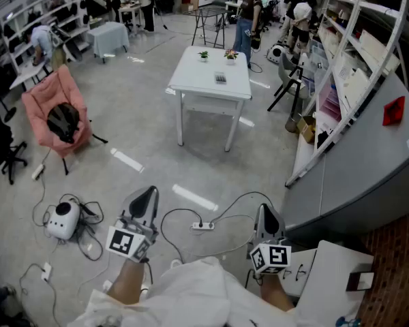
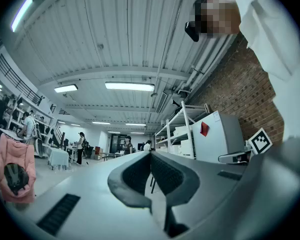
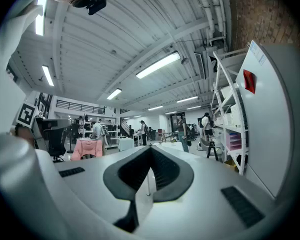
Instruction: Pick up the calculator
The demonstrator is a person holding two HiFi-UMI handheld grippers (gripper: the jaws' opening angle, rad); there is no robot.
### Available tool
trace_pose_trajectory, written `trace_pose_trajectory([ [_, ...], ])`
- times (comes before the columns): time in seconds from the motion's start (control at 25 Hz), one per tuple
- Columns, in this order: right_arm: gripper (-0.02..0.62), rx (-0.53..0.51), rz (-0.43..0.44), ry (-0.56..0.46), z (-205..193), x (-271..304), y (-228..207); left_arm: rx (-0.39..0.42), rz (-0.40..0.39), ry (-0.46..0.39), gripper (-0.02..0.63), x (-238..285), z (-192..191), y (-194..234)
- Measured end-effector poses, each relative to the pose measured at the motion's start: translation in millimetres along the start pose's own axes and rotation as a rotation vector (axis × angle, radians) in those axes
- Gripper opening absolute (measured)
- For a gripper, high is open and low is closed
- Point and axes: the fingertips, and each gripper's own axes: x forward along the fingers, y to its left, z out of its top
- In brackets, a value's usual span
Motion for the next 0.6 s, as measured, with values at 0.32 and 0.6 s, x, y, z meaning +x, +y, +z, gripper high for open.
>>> trace_pose_trajectory([
  [0.32, 0.017, -0.006, -0.008, 0.017, -6, -3, 5, -0.034, 0.012, 0.026, 0.023, -7, -8, 8],
  [0.6, 0.017, 0.004, 0.005, -0.015, -1, -1, 13, -0.085, 0.026, 0.062, 0.036, -9, -19, 24],
])
